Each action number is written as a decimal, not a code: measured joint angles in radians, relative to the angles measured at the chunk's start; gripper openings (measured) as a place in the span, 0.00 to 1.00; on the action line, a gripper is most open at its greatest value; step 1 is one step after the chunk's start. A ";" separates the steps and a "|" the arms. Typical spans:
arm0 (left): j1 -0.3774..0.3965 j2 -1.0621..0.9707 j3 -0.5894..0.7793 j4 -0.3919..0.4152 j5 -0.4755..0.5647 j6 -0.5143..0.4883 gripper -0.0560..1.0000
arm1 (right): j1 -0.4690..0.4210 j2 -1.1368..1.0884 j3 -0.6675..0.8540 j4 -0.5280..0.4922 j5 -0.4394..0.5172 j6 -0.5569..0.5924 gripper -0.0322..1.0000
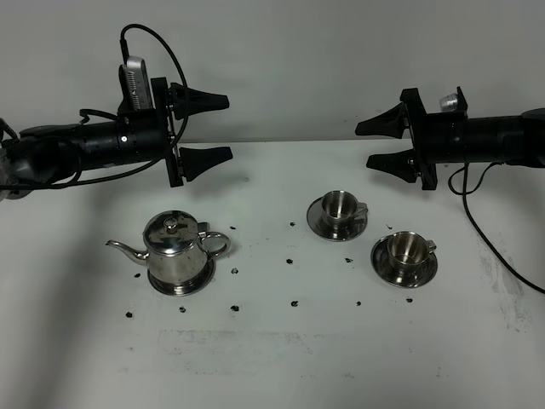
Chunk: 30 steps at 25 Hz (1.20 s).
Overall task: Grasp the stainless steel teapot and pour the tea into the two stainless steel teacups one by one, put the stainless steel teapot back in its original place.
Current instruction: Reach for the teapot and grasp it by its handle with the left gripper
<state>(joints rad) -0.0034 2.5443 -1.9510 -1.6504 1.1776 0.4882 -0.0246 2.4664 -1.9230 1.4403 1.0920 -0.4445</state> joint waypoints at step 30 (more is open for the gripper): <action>-0.024 -0.253 -0.090 0.719 -0.145 0.164 0.71 | 0.004 -0.165 -0.193 -0.713 -0.215 -0.080 0.54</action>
<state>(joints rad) -0.0271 2.2908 -2.0407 -0.9317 1.0329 0.6525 -0.0204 2.3009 -2.1159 0.7274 0.8774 -0.5240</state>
